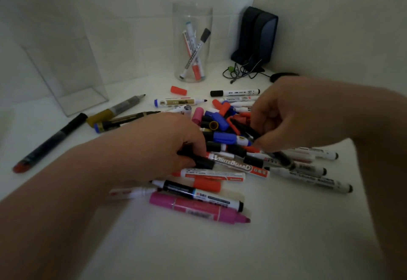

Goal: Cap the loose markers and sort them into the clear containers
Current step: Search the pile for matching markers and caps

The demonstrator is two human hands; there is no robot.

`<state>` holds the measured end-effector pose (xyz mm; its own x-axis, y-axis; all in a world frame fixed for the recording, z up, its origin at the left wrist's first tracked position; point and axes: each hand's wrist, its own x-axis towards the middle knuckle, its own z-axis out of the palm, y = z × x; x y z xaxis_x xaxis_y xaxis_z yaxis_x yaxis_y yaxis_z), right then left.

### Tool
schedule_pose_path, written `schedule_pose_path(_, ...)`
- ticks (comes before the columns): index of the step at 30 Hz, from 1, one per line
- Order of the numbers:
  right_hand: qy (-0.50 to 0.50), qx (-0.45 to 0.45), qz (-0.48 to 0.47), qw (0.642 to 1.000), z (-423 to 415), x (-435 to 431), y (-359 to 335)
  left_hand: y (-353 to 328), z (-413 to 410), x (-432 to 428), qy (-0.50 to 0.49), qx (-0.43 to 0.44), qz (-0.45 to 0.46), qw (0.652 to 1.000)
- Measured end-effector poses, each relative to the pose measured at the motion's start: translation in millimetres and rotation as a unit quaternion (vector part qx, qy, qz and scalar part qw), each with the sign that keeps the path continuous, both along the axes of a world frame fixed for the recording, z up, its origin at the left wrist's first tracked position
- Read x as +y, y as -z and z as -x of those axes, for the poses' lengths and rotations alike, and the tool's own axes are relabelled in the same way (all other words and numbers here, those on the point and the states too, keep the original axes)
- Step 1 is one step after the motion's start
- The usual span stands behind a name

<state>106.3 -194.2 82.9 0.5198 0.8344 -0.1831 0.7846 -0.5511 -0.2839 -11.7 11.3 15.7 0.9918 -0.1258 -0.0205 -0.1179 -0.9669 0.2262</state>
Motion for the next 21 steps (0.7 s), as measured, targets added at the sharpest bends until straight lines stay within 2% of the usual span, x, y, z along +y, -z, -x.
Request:
schedule_pose_path(3, 0.003, 0.019, -0.033, 0.999, -5, -1, 19, 3, -2, -1, -0.004, 0.009, -0.007, 1.000)
schedule_pose_path(10, 0.027, 0.057, -0.206, 0.976, -16, -10, 39, 1, -7, -6, -0.007, 0.035, -0.012, 0.999)
schedule_pose_path(15, 0.054, 0.081, -0.261, 0.960, -24, -9, 44, 5, -8, -4, -0.025, 0.018, 0.009, 0.999)
schedule_pose_path(19, 0.045, 0.182, -0.256, 0.948, -22, -8, 48, 5, -5, 3, -0.039, -0.035, 0.104, 0.993)
schedule_pose_path(21, 0.027, 0.194, -0.257, 0.946, -20, -8, 49, 5, -3, 7, -0.059, -0.075, 0.210, 0.973)
